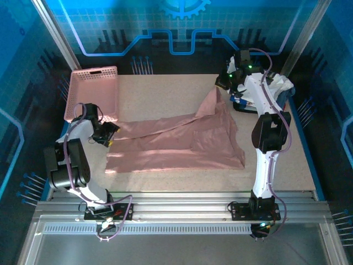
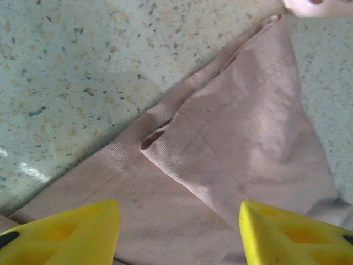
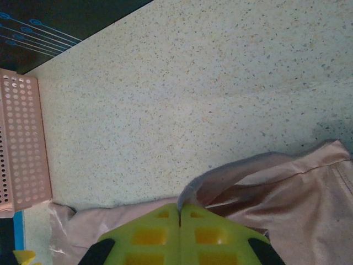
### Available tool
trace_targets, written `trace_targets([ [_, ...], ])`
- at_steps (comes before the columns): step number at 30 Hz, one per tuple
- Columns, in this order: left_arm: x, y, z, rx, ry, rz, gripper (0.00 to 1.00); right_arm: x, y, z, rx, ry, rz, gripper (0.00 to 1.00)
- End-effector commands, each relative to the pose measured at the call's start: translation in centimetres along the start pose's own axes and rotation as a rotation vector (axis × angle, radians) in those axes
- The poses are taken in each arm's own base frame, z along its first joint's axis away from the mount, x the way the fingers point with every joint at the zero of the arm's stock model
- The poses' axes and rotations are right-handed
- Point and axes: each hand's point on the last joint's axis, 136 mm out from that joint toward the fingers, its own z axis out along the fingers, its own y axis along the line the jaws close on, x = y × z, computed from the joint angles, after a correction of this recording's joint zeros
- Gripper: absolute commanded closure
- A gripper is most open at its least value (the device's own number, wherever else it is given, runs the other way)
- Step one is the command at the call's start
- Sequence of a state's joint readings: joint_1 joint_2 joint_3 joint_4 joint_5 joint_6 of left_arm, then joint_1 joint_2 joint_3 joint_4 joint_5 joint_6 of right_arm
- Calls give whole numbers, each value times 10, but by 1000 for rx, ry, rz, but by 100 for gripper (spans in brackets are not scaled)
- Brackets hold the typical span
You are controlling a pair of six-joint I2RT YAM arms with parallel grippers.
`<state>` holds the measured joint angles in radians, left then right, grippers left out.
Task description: Fold and stack the t-shirts
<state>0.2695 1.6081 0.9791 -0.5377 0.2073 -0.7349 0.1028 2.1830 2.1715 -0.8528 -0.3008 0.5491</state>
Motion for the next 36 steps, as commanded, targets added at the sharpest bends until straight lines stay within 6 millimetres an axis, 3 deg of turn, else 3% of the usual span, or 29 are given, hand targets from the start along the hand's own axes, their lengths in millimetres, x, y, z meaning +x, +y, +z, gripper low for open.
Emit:
trace_targets([
  [1,-5,-2,6,12,4,-22,43,1,16,-21,-39,-13,-31,100],
  [20,-21,-9,40,8,23,-46,56,8,16,-20,-36,3,-31,100],
  [29,-21,-10,40,1,42,-29,72,10,16,-21,-36,12,-31,100],
  [36,-21,-13,29,10,33,8,92,10,17,-24,-37,11,-38,100],
])
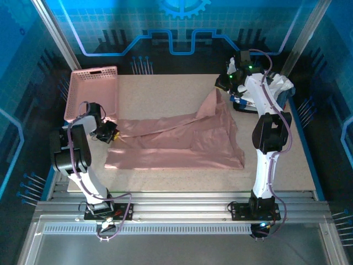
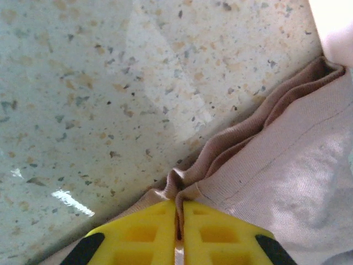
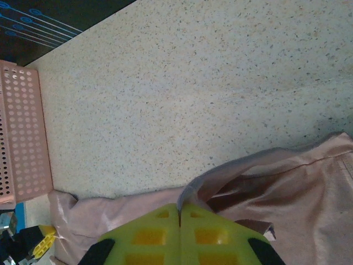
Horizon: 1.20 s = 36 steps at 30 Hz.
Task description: Fold and stack the t-shirts
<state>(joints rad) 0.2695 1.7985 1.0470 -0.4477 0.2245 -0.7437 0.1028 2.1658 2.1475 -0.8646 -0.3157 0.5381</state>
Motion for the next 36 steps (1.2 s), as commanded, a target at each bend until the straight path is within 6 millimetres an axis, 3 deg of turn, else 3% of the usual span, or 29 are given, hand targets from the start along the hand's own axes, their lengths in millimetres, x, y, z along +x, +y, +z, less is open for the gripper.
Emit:
trace_targets([
  [1,-2,-9,-15,23,0,32,92,3,17,-21,-32,-11,-36,100],
  [10,1,-5,-21,11,-6,38,78,4,16,-22,-39,-1,-34,100],
  [23,-1,-15,-28,40,-10,26,76,6,14,-20,-43,11,-35,100],
  [36,-1,-18,-23,54,1,17,76,7,11,-18,-41,19,-34,100],
])
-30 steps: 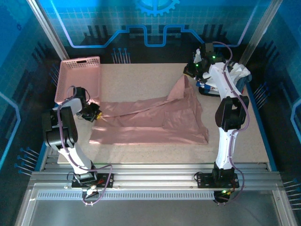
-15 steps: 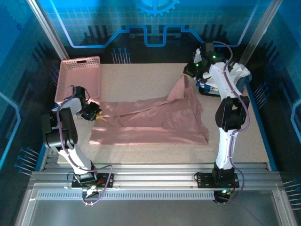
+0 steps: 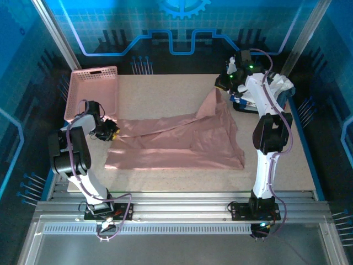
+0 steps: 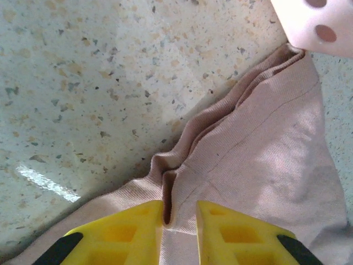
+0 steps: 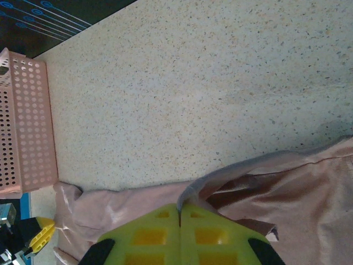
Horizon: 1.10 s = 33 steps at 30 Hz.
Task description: Fold and stack the t-shirts
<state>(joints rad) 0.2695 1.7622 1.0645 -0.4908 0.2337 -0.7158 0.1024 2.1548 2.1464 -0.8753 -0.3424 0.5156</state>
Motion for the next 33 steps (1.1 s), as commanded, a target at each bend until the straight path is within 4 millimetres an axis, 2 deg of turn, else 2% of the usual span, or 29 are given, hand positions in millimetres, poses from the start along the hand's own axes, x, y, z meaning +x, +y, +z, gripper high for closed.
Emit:
trace_targets([
  [1,-3,-12,-9,44,0,-16,77,4,6,-12,-17,7,-12,100],
  [7,-2,-7,-4,30,9,-19,82,6,4,-9,-19,15,-8,100],
  [13,-2,-6,-3,27,5,-4,100,4,5,-10,-24,10,-9,100],
  [15,-4,-8,-5,30,-1,8,100,3,6,-12,-24,8,-10,100],
  [18,-6,-14,-14,44,-22,28,100,-1,7,-15,-29,-2,-8,100],
  [27,-22,-45,-56,118,-125,93,100,-21,9,-32,-54,-57,16,100],
  [33,-27,-56,-73,160,-164,107,100,-32,3,-45,-67,-84,34,100],
])
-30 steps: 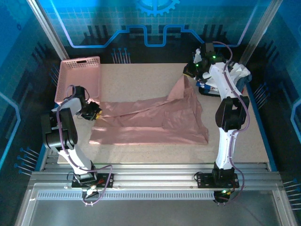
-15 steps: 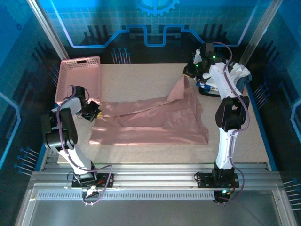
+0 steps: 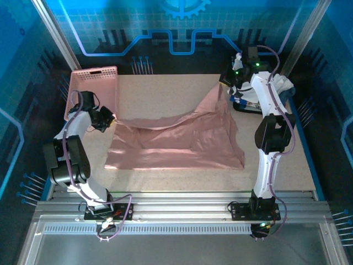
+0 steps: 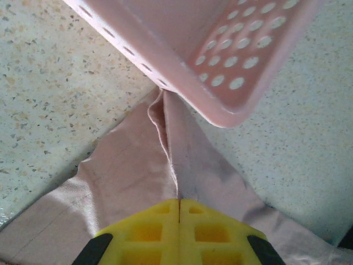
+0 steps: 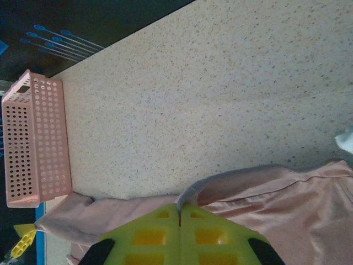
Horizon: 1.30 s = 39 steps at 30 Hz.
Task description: Fold and stack the t-shirts
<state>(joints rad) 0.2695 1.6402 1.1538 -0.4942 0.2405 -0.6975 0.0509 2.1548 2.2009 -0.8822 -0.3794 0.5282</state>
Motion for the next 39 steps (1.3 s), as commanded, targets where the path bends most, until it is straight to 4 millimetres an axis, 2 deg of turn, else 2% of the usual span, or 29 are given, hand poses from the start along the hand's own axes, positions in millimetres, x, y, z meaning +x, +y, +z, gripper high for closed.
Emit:
trace_targets([
  [1,-9,-9,-15,27,-37,28,100,-13,7,-25,-37,-39,10,100],
  [10,-24,-21,-31,65,-84,46,100,-30,3,-46,-70,-78,24,100],
  [16,-33,-28,-38,100,-99,60,100,-34,8,-54,-96,-79,16,100],
  [25,-40,-39,-41,144,-103,86,100,-33,15,-57,-124,-76,18,100],
  [34,-45,-42,-43,166,-105,88,100,-43,18,-46,-164,-72,52,100],
  [39,-47,-43,-44,171,-111,89,100,-55,26,-45,-209,-113,60,100],
])
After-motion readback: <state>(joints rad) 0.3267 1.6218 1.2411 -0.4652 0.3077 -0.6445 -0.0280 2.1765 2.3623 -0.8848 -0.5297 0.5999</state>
